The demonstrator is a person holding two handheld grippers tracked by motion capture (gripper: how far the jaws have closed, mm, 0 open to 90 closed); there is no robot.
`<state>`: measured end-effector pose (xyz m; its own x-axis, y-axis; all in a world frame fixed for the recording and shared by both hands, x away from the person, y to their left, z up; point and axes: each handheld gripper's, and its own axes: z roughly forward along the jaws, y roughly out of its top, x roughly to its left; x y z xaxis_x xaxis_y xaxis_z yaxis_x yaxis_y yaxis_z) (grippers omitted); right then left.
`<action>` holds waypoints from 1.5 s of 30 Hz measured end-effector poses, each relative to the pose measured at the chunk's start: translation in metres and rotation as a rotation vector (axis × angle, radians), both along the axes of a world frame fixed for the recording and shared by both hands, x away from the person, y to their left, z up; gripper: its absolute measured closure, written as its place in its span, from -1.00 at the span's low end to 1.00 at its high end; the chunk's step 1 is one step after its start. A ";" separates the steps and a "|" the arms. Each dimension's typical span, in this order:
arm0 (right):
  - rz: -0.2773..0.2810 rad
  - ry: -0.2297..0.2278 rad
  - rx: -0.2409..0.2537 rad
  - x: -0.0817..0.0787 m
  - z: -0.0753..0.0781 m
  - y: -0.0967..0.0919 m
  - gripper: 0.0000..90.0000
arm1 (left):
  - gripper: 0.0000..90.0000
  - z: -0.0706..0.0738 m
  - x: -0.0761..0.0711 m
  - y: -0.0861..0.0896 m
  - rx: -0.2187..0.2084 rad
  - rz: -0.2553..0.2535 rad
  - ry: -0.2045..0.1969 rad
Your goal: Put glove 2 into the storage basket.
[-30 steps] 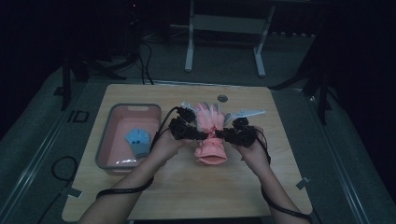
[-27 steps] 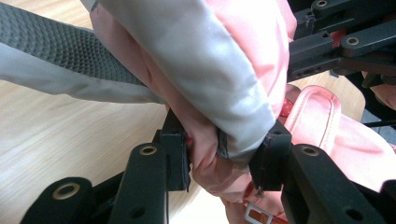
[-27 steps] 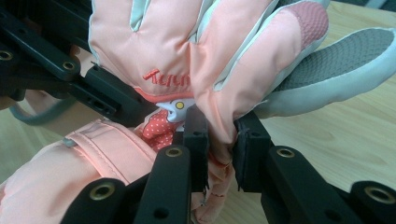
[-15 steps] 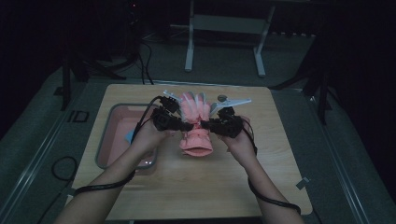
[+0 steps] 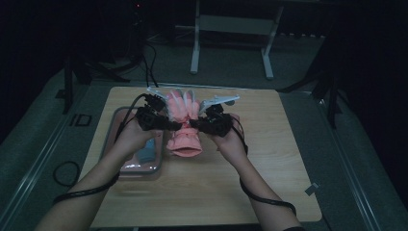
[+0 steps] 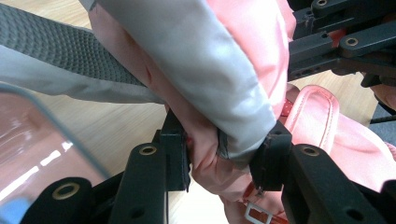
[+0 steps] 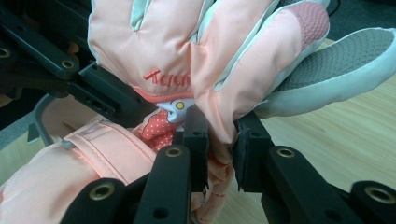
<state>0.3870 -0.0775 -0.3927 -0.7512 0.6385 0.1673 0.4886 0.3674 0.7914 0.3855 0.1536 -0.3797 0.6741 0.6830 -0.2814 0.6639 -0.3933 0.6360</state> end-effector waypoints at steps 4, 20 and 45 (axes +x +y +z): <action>0.016 -0.005 0.003 0.001 0.003 0.018 0.72 | 0.41 0.004 -0.003 0.018 0.010 0.013 -0.003; 0.090 0.027 0.033 0.007 -0.007 0.094 0.72 | 0.41 0.002 -0.016 0.088 0.068 0.108 0.013; 0.092 0.163 -0.044 0.009 -0.080 0.145 0.71 | 0.40 -0.078 -0.007 0.129 0.064 0.098 0.183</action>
<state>0.3958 0.0673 -0.4724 -0.7719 0.5780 0.2647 0.5717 0.4489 0.6868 0.3789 0.2821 -0.4573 0.5451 0.7632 -0.3470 0.8032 -0.3568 0.4770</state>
